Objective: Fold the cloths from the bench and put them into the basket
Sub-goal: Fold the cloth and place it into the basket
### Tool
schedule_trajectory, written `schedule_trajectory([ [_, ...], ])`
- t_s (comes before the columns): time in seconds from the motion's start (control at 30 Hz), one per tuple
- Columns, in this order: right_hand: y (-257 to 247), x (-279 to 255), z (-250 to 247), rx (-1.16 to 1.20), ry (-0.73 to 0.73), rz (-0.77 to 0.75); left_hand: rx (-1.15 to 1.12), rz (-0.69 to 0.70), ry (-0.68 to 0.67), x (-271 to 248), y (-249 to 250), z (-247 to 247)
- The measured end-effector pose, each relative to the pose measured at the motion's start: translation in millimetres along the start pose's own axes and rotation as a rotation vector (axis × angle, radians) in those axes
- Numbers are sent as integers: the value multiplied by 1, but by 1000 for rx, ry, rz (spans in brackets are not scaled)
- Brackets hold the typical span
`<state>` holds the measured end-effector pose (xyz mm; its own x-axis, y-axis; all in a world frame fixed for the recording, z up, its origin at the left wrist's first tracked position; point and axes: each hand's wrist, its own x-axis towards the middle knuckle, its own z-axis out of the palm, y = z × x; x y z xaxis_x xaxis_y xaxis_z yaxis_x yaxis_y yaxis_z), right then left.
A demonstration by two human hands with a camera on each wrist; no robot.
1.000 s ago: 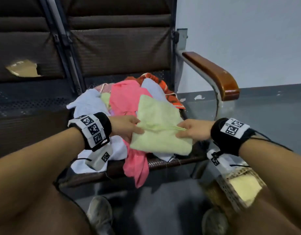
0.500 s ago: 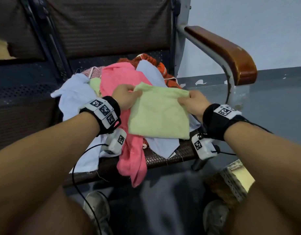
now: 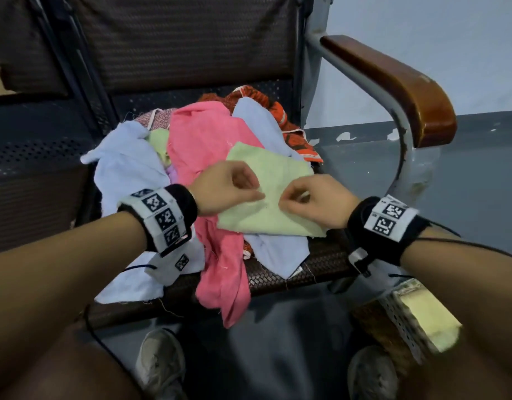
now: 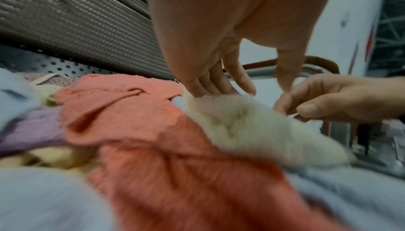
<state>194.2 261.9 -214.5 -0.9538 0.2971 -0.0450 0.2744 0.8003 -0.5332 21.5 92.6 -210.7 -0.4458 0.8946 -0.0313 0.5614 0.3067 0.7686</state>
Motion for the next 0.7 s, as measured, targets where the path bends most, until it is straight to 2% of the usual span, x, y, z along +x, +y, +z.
schedule_trajectory([
  [0.07, 2, -10, 9, -71, -91, -4, 268, 81, -129, -14, -6, 5],
  [0.13, 5, -14, 12, -134, -130, 3, 490, 164, -176, -22, -11, 7],
  [0.17, 6, -14, 12, -163, -145, 13, 530, 187, -179, -23, -12, 7],
  [0.27, 6, -14, 11, -244, -160, 17, 484, 189, -116, -26, -13, 7],
  [0.4, 0, -16, 6, -171, -63, 21, 405, 130, -1, -29, -5, 1],
  [0.57, -5, -17, -10, -121, -26, 24, 266, 51, 83, -30, 1, -9],
  [0.7, -4, -15, -20, 260, -117, 177, 118, -11, 152, -25, 4, -13],
])
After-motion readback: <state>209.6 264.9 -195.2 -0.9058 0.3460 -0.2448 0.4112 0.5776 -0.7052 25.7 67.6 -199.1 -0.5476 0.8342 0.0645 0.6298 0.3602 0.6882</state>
